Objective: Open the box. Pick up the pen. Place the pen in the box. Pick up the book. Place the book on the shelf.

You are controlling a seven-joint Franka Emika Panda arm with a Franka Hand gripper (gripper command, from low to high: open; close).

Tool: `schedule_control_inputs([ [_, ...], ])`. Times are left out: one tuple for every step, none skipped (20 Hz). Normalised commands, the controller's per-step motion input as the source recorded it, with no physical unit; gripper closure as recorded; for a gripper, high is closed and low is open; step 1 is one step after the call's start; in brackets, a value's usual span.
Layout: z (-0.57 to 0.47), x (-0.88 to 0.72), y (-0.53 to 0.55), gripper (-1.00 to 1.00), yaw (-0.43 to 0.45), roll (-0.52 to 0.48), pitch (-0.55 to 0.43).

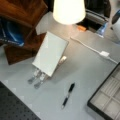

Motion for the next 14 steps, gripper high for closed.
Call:
schedule_control_inputs([
  [-0.03,0.0,0.12,-1.0,0.019,-0.045,-0.028],
  [0.01,0.0,0.1,-1.0,0.019,-0.049,-0.027],
  [0.03,0.0,0.08,-1.0,0.016,-0.05,-0.029],
  [0.05,0.0,0.05,-1.0,0.015,-0.045,-0.028],
  [0.08,-0.01,0.02,-1.0,0.021,-0.044,-0.018],
  [0.11,-0.01,-0.01,-1.0,0.024,-0.043,-0.011],
  [0.13,-0.01,-0.03,-1.0,0.024,-0.043,-0.008],
  [0.15,-0.01,-0.06,-1.0,0.026,-0.047,-0.001],
  [0.17,0.0,-0.11,-1.0,0.041,-0.074,0.031],
  [0.17,0.01,-0.16,-1.0,0.051,-0.085,0.047],
  [0.18,0.02,-0.21,-1.0,0.06,-0.098,0.063],
  [0.16,0.02,-0.23,-1.0,0.062,-0.102,0.071],
  [0.15,0.04,-0.25,-1.0,0.08,-0.124,0.093],
  [0.14,0.07,-0.27,-1.0,0.098,-0.15,0.105],
])
